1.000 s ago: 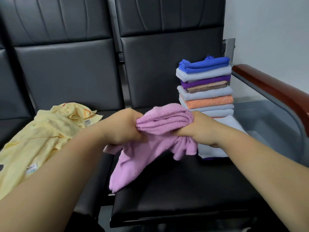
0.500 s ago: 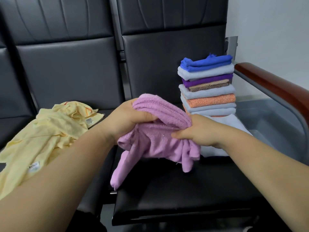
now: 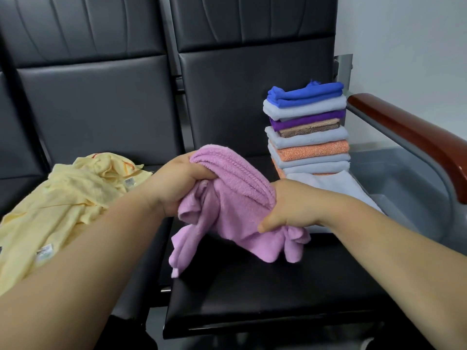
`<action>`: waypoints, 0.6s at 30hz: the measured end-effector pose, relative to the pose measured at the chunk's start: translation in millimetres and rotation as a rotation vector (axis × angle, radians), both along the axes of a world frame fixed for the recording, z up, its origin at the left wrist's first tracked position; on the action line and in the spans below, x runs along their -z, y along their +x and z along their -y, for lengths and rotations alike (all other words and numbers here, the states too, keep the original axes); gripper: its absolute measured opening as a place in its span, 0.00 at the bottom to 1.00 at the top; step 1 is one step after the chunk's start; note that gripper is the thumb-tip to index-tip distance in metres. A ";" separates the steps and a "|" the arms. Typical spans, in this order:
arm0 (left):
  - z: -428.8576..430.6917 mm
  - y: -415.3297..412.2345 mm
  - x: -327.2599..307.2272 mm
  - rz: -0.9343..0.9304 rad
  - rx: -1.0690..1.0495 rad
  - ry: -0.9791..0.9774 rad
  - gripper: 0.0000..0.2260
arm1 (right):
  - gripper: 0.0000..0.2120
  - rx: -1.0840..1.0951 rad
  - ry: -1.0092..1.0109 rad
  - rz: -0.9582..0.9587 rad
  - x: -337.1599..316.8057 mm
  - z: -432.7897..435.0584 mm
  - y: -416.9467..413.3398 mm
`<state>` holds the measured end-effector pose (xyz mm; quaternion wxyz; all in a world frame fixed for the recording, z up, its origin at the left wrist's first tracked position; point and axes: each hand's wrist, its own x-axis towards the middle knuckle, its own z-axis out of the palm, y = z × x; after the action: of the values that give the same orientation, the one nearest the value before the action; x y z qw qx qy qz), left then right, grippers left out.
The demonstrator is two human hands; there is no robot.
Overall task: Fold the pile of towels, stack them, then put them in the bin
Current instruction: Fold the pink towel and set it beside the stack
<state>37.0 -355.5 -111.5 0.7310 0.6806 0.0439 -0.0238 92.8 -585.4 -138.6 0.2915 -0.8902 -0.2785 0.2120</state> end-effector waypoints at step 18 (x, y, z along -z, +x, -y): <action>-25.6 -9.3 1.6 0.018 0.013 0.481 0.08 | 0.13 -0.030 0.038 -0.064 1.2 5.3 1.8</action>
<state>27.7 -329.8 -113.1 0.5482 0.8355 0.0376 -0.0113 94.6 -590.7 -139.7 0.3141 -0.8730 -0.2861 0.2395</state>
